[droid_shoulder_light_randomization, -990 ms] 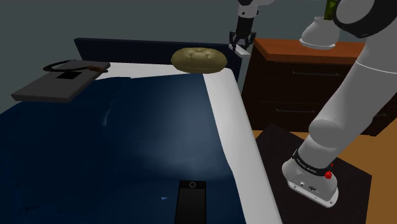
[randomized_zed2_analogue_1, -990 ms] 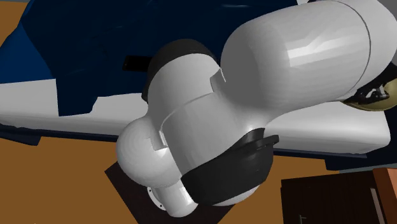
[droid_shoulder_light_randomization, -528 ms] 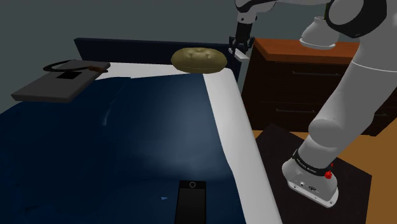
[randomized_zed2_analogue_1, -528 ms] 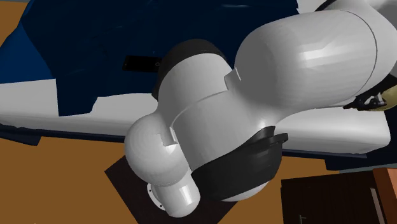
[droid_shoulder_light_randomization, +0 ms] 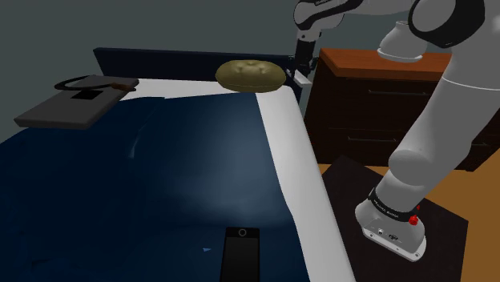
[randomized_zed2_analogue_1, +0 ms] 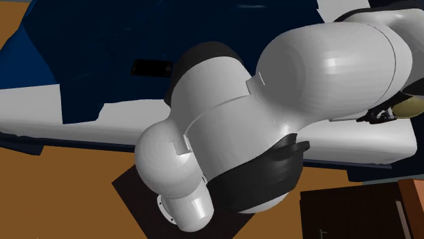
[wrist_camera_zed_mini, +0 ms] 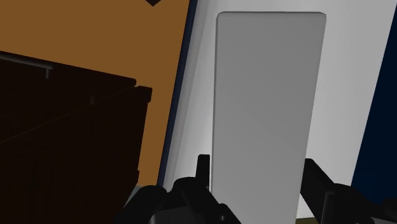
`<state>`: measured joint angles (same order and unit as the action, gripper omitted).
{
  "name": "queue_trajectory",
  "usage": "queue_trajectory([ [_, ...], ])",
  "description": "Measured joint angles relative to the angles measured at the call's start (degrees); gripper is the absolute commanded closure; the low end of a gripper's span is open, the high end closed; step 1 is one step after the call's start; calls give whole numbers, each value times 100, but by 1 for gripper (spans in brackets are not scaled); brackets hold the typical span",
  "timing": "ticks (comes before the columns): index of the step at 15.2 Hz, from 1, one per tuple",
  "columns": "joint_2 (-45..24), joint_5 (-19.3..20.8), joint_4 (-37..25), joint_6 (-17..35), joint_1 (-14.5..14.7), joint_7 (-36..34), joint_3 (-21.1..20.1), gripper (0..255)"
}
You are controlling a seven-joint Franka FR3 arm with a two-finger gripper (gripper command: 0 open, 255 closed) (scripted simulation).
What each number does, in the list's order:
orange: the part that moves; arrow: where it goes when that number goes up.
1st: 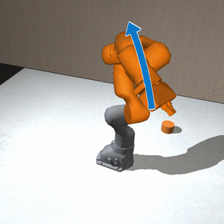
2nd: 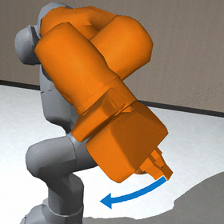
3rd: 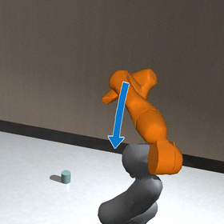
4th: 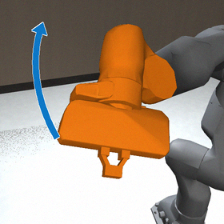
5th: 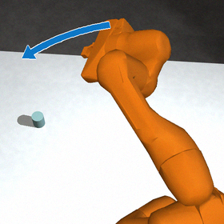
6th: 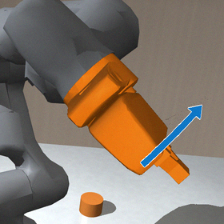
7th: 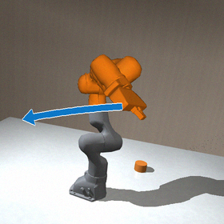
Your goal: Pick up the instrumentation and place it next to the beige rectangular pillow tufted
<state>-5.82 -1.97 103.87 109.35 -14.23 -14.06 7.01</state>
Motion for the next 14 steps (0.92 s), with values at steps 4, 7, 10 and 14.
queue_trajectory([
  [4,-81,-14,215,296,0,12,-2,255],
  [7,-124,-22,386,508,2,17,-5,255],
  [10,-196,-35,534,728,0,30,-6,255],
  [14,-302,-57,715,1014,-8,57,-5,255],
])
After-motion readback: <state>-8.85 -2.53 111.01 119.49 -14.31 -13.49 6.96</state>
